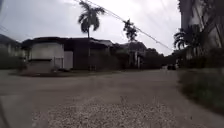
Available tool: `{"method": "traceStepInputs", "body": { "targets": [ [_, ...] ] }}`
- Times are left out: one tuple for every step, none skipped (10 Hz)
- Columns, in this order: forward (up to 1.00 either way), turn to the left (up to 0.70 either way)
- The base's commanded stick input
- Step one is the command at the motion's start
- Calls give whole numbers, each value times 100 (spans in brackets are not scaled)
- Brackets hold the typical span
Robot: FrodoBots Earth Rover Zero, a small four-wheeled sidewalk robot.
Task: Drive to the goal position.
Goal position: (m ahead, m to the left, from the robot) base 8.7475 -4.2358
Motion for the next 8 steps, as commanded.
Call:
{"method": "traceStepInputs", "body": {
  "targets": [
    [70, 0],
    [70, 0],
    [70, -10],
    [70, -35],
    [70, -35],
    [70, -32],
    [70, 0],
    [70, 0]
  ]
}}
